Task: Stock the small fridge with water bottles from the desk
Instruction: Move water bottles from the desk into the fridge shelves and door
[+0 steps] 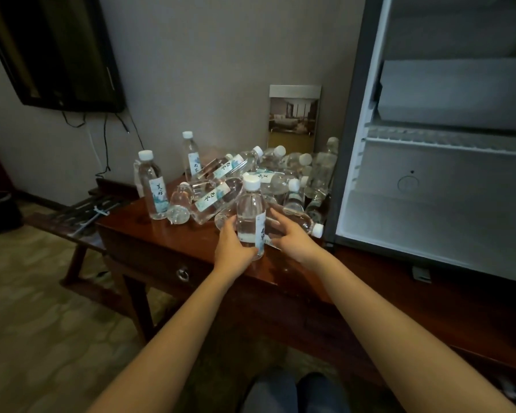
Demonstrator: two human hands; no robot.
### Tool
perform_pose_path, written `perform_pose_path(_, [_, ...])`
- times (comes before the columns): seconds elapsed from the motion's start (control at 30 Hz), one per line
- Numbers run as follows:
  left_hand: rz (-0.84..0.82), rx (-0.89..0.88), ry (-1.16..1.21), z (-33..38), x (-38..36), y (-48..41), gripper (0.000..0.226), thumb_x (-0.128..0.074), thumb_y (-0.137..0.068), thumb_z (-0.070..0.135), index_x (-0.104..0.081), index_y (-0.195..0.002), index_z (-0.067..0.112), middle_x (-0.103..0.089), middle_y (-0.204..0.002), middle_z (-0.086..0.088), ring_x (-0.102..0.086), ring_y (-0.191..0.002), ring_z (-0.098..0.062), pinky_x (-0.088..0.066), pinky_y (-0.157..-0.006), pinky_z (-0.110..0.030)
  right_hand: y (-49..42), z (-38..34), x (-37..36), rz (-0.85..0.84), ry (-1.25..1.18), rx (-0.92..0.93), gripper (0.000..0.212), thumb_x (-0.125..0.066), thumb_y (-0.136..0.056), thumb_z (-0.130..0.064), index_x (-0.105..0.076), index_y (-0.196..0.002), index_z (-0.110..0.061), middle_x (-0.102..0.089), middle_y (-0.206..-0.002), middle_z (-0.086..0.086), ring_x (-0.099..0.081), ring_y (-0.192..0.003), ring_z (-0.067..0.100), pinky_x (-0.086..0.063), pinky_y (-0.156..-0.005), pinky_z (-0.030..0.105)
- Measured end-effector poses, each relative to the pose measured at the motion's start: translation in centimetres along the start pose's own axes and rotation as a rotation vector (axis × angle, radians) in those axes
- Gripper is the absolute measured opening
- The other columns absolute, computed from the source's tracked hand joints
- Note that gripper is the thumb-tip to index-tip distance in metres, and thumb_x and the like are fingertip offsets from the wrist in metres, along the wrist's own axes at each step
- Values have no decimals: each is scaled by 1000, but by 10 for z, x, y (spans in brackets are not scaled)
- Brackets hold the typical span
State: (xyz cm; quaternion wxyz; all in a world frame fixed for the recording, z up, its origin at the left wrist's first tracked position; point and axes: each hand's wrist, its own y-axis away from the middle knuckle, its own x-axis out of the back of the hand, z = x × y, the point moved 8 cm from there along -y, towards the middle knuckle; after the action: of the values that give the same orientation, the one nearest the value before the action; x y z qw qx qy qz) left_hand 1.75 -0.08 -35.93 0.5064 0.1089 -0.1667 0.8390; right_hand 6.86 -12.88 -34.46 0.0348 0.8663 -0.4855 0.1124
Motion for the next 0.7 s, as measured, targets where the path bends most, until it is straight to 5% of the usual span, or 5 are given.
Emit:
perform_pose_path(0.17, [-38, 4, 56, -3, -4, 0, 96, -85, -62, 12, -29, -140, 21, -46, -139, 1, -50, -120, -16, -46, -99, -42, -17, 13, -8, -25, 67, 11, 78, -59, -81, 12, -29, -147, -17, -51, -134, 6, -53, -120, 19, -46, -101, 34])
perform_pose_path(0.33, [-108, 22, 95, -10, -12, -1, 100, -85, -59, 7, -28, -139, 25, -51, -134, 2, -53, -118, -16, -49, -97, -41, -20, 0, 5, 93, 343, 96, 61, -78, -71, -8, -54, -126, -18, -67, -103, 6, -63, -94, 21, -52, -86, 35])
perform_pose_path(0.53, [-183, 22, 102, -13, -31, 0, 90, -84, -44, 19, -45, -125, 29, -65, -114, 2, -63, -104, -18, -56, -84, -47, -9, 3, -2, -7, 296, 105, 53, -80, -66, -3, -58, -113, -9, -67, -102, 2, -64, -93, 17, -53, -82, 30])
perform_pose_path(0.7, [-225, 12, 113, -11, -38, 7, 86, -85, -44, 18, -48, -122, 23, -66, -113, 0, -64, -103, -18, -55, -84, -48, 7, 11, 2, 26, 155, 117, 59, -76, -70, 2, -52, -123, -9, -64, -109, 1, -63, -100, 20, -53, -86, 30])
